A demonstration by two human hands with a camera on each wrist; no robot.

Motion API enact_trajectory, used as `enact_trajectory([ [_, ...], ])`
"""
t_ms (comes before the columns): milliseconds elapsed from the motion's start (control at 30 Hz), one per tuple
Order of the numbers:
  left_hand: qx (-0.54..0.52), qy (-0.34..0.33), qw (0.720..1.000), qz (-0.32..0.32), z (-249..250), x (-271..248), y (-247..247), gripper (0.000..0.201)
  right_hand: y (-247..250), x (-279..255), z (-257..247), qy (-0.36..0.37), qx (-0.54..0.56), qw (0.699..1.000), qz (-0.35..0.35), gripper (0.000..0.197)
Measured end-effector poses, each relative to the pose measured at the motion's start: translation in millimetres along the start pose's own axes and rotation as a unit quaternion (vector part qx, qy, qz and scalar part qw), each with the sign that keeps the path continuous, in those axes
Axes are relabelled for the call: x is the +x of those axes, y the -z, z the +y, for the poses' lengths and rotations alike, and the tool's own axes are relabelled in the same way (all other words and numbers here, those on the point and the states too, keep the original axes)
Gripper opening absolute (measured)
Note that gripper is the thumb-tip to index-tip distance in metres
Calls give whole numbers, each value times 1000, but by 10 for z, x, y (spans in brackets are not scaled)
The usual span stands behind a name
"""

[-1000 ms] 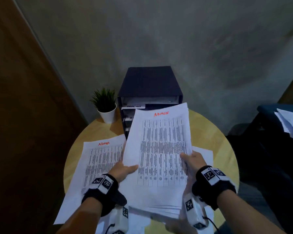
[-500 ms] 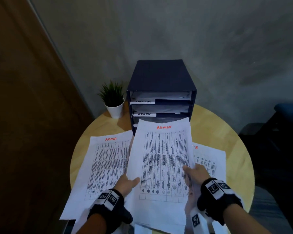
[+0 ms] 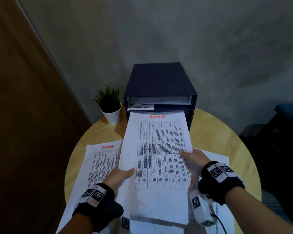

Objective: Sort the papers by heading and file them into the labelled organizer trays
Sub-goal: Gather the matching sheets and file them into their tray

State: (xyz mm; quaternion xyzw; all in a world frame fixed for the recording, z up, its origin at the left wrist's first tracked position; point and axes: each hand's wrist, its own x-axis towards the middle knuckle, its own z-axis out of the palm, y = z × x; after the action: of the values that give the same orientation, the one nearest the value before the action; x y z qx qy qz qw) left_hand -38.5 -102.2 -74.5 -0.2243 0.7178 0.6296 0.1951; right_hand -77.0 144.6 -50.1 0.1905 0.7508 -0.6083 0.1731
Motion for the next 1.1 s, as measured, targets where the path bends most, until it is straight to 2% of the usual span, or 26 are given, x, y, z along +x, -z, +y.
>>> enact_trajectory([
  [100,2,5,1000,-3,-77,18,46,49,-25,52,50,-19,6,1000,-20,12],
  [267,-25,27,999,-15,-224,50,133,39,-83,94,91,14,38,999,-12,29],
  [433,-89,47,994,-40,-373,92,184,23,-144,95,-18,40,26,999,7,30],
  [600,-134,42,987,-74,-263,93,108,22,-92,131,-185,35,13,999,5,29],
  [700,-134,26,988,-78,-139,110,33,28,2,211,-194,33,44,998,25,29],
  [800,-131,7,988,-86,23,118,-49,29,108,271,-125,22,74,994,79,27],
  [833,-118,-2,990,-84,79,133,-77,35,151,311,-84,17,87,991,96,28],
  [900,-103,-36,991,-75,152,212,-115,63,221,387,-8,6,101,987,122,30],
  [933,-98,-50,991,-73,184,248,-130,69,241,406,16,4,105,986,127,31],
  [1033,-88,-63,993,-39,243,284,-140,59,261,451,36,-1,114,987,114,32],
  [1100,-84,-81,993,-14,251,297,-105,55,243,422,4,-4,144,987,70,33],
])
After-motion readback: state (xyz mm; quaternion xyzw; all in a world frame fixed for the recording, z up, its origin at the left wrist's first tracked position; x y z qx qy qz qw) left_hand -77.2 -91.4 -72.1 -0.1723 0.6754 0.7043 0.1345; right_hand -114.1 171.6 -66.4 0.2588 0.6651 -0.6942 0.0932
